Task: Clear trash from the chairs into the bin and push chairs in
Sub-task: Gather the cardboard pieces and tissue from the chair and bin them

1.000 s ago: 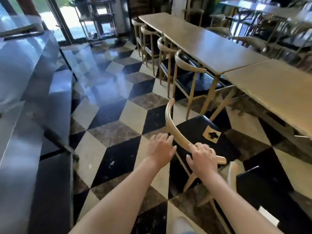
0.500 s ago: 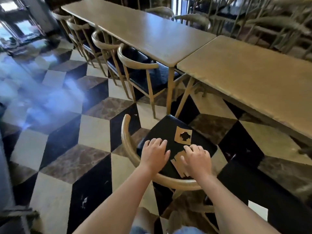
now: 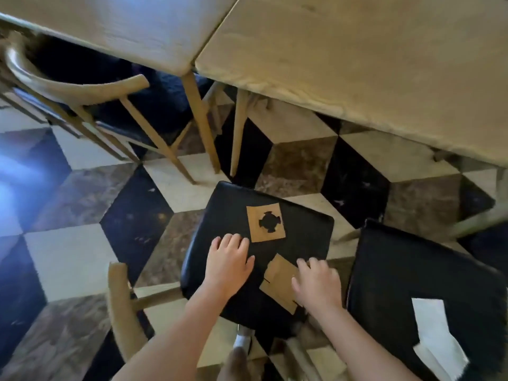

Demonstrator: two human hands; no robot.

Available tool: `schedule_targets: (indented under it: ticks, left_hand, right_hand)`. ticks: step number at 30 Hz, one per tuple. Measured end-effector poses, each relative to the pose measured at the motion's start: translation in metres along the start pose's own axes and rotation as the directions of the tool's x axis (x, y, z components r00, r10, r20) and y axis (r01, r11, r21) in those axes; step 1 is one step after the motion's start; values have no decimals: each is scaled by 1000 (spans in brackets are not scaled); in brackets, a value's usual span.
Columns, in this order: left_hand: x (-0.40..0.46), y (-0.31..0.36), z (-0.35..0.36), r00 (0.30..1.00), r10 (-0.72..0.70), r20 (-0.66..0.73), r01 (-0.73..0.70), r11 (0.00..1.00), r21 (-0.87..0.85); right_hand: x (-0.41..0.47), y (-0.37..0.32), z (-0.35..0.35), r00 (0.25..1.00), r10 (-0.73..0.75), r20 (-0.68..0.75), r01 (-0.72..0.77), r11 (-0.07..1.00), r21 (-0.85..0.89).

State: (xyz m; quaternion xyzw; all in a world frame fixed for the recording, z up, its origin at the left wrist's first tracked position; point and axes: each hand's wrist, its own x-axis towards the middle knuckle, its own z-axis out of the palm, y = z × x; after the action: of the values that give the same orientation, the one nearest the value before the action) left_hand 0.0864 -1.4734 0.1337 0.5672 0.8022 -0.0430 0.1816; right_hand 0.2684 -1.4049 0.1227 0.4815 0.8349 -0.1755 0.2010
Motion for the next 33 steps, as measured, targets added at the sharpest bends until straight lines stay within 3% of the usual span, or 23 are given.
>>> schedule_targets:
  ticks: [9,14,19,23,27,29,33]
  left_hand:
    - [116,-35,94,993,-32,118,32,999,3]
    - [141,-39,143,965,-212,155,234,963,-137]
    - [147,-29,169,874,-446,192,485,815,-316]
    - [154,-19,179,853,-506,128,507,746,-431]
    - [159,-13,180,831,-521,196,523,610,-596]
    - [156,-13,175,819,-507,269,538,515,-667]
    - [139,-22,156,816,-478,325,547,458,-700]
  right_hand:
    - [80,-2,97,983,130,132,-140,988,66]
    - [96,3,140,973,175,148,-184,981,54]
    - [96,3,168,968,228,105,-231,973,11]
    - [96,9,180,976,217,17,-218,976,23]
    - [98,10,175,975,220,13,-220,972,81]
    - [101,9,165,967,249,53,-255,953,163]
    - [101,12,139,955,230,189,-293,839,458]
